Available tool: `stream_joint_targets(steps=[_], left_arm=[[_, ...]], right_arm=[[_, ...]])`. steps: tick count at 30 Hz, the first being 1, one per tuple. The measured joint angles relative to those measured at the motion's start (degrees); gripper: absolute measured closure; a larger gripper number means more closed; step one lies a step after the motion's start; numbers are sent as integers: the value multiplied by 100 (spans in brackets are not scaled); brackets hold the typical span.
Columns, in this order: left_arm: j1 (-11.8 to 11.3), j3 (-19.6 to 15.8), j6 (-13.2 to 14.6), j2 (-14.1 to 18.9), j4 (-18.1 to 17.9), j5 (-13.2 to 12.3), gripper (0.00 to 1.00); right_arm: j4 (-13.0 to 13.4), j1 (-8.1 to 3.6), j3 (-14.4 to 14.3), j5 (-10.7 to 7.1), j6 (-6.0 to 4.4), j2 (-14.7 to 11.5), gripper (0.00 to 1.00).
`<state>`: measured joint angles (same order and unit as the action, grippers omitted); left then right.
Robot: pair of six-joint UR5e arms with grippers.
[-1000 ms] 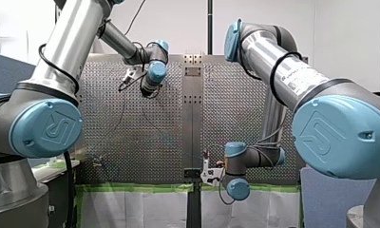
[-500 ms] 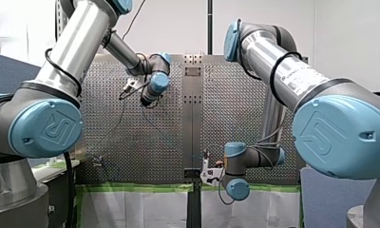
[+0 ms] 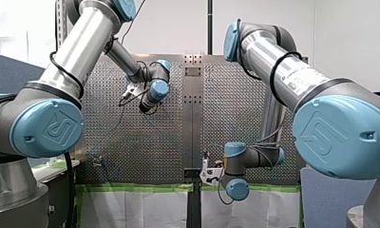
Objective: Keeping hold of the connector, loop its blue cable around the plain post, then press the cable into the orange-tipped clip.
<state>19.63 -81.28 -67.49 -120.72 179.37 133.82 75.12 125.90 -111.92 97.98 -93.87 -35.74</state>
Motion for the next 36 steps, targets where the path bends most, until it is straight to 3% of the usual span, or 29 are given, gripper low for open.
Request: stream_joint_targets(steps=[7,16,24,36], left_arm=[[48,59,-151,-312,-170,-40,0],[0,95,-260,-385,-360,-177,0],[-2,239,-459,-737,-208,-294,0],[65,315,-748,-1049,-363,-410,0]], right_arm=[[5,0,0,-2,-1,1,100],[25,0,0,-16,-1,0,100],[78,0,-1,-83,5,0,100],[176,3,-1,-315,60,1,100]])
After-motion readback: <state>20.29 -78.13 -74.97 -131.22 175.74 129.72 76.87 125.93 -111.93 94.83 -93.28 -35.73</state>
